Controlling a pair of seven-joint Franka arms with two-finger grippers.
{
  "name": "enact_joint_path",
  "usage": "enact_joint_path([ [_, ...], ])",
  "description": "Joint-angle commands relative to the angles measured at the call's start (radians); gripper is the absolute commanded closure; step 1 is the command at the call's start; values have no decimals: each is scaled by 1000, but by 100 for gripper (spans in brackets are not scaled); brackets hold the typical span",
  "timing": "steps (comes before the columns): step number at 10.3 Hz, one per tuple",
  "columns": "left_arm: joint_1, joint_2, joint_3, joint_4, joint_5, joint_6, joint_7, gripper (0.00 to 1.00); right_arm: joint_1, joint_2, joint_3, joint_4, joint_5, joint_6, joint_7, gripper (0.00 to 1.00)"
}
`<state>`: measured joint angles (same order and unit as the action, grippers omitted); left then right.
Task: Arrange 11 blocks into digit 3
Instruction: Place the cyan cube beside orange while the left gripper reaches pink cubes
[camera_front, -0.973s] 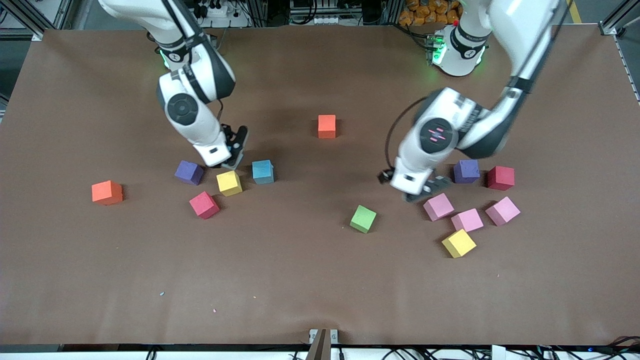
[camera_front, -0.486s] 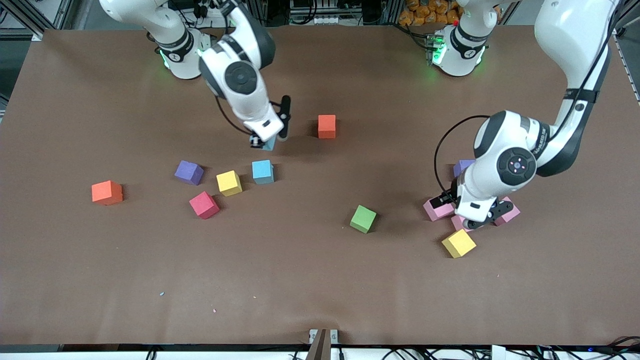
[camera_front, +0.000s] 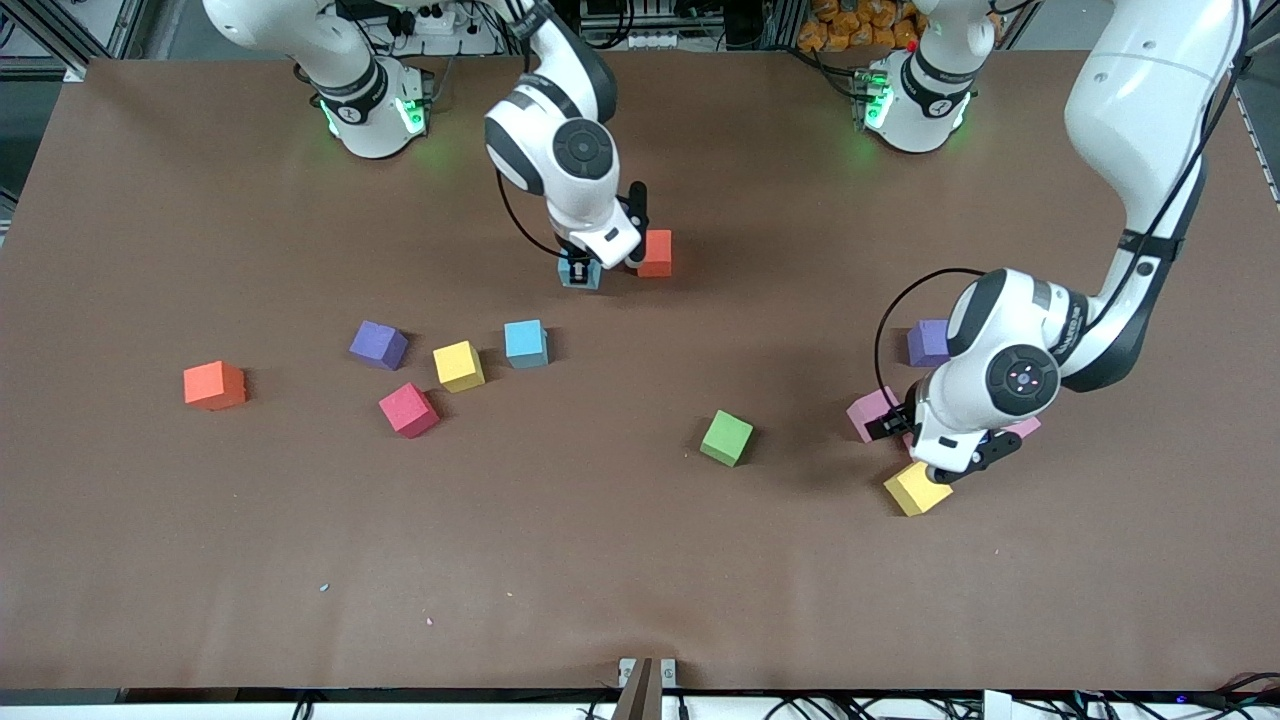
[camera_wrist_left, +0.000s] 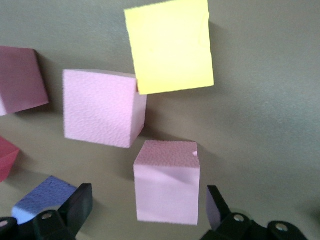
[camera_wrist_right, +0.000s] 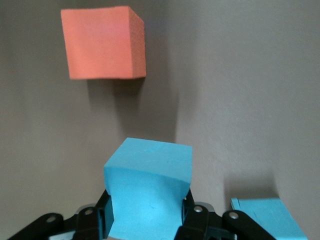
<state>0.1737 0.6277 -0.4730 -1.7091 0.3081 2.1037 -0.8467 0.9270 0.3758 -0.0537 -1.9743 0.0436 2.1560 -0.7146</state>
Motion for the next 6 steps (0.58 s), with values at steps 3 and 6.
enact_joint_path([
  [3,-10,43,1,26,29,22,5,0,67,92,-8,54,5,54,61,93],
  [6,-10,69,2,14,55,62,3,0,99,118,-8,55,6,80,106,93],
])
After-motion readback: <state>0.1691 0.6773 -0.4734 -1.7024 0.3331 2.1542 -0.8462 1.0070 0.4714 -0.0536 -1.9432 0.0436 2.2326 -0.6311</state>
